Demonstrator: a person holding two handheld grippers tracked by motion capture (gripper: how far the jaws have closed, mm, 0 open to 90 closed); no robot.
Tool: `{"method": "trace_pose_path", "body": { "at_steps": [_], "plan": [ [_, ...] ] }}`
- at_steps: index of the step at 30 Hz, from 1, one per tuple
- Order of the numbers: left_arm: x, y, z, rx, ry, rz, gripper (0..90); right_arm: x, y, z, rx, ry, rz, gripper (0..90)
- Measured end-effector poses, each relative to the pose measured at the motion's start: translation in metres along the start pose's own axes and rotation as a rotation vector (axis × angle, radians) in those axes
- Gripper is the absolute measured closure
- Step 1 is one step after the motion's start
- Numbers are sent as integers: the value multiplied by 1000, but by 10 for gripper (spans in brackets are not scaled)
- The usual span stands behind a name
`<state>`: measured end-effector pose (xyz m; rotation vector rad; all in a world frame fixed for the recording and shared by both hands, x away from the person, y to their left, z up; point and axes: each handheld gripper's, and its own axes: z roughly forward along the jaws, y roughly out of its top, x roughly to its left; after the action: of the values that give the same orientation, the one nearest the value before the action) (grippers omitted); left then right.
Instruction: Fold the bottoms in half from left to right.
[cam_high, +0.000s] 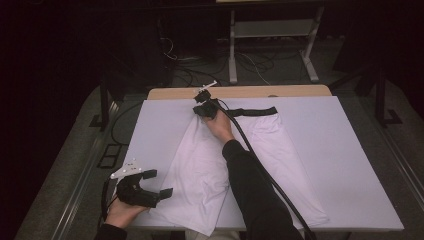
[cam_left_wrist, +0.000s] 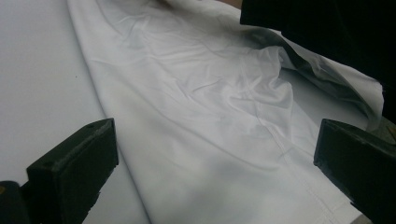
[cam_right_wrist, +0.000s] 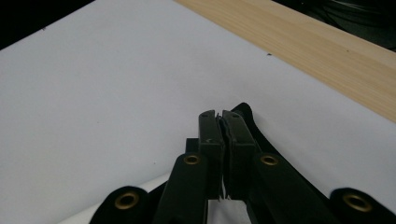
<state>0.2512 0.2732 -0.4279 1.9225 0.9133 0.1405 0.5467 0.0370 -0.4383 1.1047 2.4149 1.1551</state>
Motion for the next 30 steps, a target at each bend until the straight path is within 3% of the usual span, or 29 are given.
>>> {"method": "trace_pose_path", "body": {
  "at_steps": [11, 30],
  "plan": [
    [3, -7, -5, 75, -18, -38, 0, -2, -8, -15, -49, 3, 8, 865],
    [8, -24, -14, 180, -40, -82, 61, -1, -11, -21, -75, 5, 8, 865]
  ]
}}
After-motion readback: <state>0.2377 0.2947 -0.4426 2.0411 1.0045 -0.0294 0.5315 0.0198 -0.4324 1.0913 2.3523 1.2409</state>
